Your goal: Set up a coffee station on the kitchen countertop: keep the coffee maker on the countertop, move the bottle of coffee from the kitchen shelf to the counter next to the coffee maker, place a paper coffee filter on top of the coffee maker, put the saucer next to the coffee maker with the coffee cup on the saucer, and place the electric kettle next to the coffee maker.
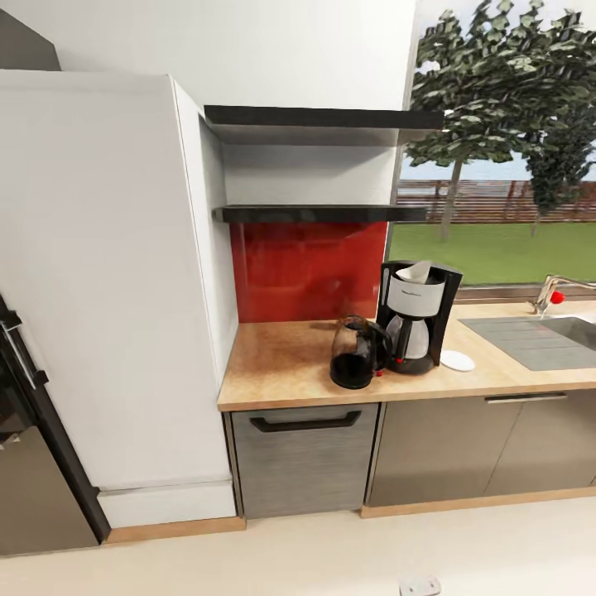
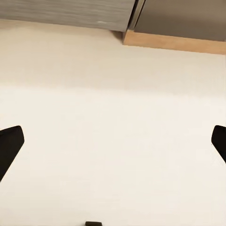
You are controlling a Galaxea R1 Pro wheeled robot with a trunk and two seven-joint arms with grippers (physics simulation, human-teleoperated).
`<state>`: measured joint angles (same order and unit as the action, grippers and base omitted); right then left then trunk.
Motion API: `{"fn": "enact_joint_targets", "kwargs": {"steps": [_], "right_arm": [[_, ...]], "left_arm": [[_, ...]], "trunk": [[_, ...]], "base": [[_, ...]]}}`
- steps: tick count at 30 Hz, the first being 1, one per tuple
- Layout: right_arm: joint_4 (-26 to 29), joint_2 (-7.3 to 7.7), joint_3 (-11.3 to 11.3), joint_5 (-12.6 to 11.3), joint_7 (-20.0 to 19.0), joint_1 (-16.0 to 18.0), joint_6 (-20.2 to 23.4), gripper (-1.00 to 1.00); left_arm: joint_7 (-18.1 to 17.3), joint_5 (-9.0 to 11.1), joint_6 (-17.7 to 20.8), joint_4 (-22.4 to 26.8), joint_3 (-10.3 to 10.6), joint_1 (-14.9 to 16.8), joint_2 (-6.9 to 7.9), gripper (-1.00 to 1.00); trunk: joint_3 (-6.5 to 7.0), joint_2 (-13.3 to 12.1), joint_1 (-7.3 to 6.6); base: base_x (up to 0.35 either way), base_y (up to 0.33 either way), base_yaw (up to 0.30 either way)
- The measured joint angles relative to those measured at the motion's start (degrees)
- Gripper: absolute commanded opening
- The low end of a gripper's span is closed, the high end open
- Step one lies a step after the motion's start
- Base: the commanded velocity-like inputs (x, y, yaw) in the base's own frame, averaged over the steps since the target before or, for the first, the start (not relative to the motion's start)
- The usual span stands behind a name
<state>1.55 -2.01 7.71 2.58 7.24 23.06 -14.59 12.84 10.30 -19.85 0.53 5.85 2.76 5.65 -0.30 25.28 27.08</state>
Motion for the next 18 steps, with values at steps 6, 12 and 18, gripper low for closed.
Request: {"fn": "enact_joint_targets", "kwargs": {"steps": [6, 12, 18], "right_arm": [[0.0, -0.07, 0.0, 0.1, 0.1, -0.1, -0.1, 1.0], [0.0, -0.09, 0.0, 0.1, 0.2, -0.1, 0.0, 1.0], [0.0, -0.09, 0.0, 0.0, 0.1, -0.1, 0.0, 1.0]], "left_arm": [[-0.1, 0.0, 0.0, 0.4, 0.1, 0.0, -0.11, 1.0], [-0.2, 0.2, 0.1, 0.5, 0.2, 0.0, -0.11, 1.0], [-0.2, 0.2, 0.0, 0.6, 0.2, 0.1, -0.11, 1.0]], "trunk": [[0.0, 0.0, -0.02], [0.0, 0.0, -0.02], [0.0, 0.0, -0.02]], "base": [[0.113, -0.119, 0.0], [0.175, -0.216, 0.0], [0.176, -0.241, 0.0]]}}
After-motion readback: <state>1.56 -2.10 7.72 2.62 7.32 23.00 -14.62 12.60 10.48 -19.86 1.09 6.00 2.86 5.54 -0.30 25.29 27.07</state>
